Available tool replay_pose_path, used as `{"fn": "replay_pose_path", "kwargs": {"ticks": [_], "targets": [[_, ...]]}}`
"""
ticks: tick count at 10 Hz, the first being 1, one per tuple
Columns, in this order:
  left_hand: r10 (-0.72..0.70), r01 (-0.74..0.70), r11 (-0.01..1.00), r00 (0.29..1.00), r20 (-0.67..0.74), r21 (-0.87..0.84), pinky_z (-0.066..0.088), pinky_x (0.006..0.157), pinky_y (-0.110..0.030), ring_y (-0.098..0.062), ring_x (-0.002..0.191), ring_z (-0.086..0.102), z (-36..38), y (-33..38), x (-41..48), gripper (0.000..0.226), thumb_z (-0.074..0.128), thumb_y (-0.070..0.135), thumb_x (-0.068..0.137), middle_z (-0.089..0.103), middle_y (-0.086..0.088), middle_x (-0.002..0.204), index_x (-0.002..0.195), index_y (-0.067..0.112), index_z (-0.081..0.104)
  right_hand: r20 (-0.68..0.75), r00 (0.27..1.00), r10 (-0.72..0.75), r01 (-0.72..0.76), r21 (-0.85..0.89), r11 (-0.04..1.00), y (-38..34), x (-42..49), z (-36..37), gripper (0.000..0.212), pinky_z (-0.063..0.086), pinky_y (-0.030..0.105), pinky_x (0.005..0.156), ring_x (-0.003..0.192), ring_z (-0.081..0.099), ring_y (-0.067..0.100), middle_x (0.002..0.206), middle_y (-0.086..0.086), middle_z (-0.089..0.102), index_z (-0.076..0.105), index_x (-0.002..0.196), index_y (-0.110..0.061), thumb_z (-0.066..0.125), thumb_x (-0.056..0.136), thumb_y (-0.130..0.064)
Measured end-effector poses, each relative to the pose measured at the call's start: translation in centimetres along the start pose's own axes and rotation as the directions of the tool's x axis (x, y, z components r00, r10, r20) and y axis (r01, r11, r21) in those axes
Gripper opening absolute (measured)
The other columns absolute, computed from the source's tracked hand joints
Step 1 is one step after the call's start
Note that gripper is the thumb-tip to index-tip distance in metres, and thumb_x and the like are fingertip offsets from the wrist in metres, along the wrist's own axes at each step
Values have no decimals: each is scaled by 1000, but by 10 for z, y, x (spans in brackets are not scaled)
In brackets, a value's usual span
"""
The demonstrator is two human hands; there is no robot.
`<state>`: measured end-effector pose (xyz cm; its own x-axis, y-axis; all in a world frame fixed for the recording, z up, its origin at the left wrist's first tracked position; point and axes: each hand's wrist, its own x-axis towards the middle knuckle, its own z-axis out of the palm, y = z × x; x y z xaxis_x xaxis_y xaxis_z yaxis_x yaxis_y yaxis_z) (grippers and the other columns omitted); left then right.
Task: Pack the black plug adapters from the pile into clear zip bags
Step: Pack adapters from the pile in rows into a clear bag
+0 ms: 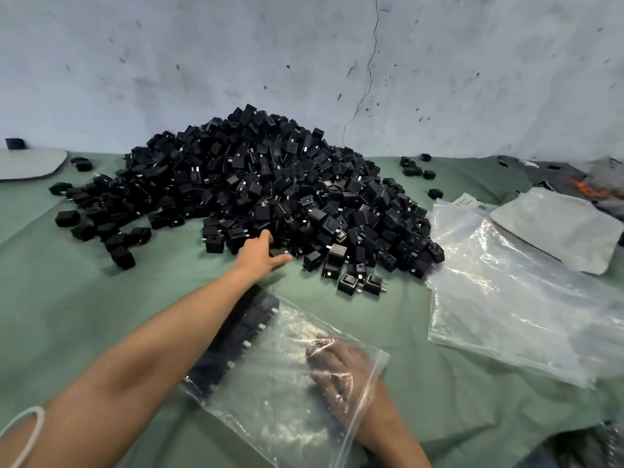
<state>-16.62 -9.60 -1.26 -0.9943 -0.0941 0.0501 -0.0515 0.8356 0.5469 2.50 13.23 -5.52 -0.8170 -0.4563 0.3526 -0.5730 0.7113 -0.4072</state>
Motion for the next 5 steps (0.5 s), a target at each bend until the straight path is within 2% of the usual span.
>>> {"fn": "replay_pose_path", "kwargs": {"ticks": [1,2,3,4,5], "targets": [[74,-78,996,989,-130,-31,38,68,-33,-26,79,53,-15,2,-11,45,72,40,83,55,-10,87,95,8,42,29,997,78,-77,-56,996,0,2,-8,33,44,41,103,121,53,13,124,-2,61,67,112,-19,42,99,-36],[114,-151,972,973,-199,-183,40,64,-30,-19,66,53,-40,11,-39,32,70,33,87,59,-5,74,79,7,53,75,984,-159,154,66,986,-16,-3,-11,20,52,47,93,108,61,21,112,9,65,66,103,-8,50,96,-19],[99,-136,889,989,-105,-436,48,59,-21,-12,56,61,-64,10,-87,22,65,30,92,69,1,68,76,15,66,24,998,55,-44,-331,943,-10,-31,-31,26,55,39,88,111,62,25,121,5,65,72,109,-17,51,94,-23],[6,36,773,998,65,-634,44,44,-19,-17,49,55,-69,-3,-143,29,55,28,97,68,-8,67,80,10,70,-85,988,130,-101,286,953,-9,-51,-46,22,53,29,78,102,67,13,103,-11,72,77,90,-26,55,91,-27],[-122,285,563,957,264,-776,26,36,-15,-13,39,40,-65,-3,-185,42,48,38,96,63,-8,69,74,10,70,-388,855,345,-164,430,888,1,-57,-52,27,50,17,69,72,67,5,71,-13,70,71,68,-30,59,78,-7]]}}
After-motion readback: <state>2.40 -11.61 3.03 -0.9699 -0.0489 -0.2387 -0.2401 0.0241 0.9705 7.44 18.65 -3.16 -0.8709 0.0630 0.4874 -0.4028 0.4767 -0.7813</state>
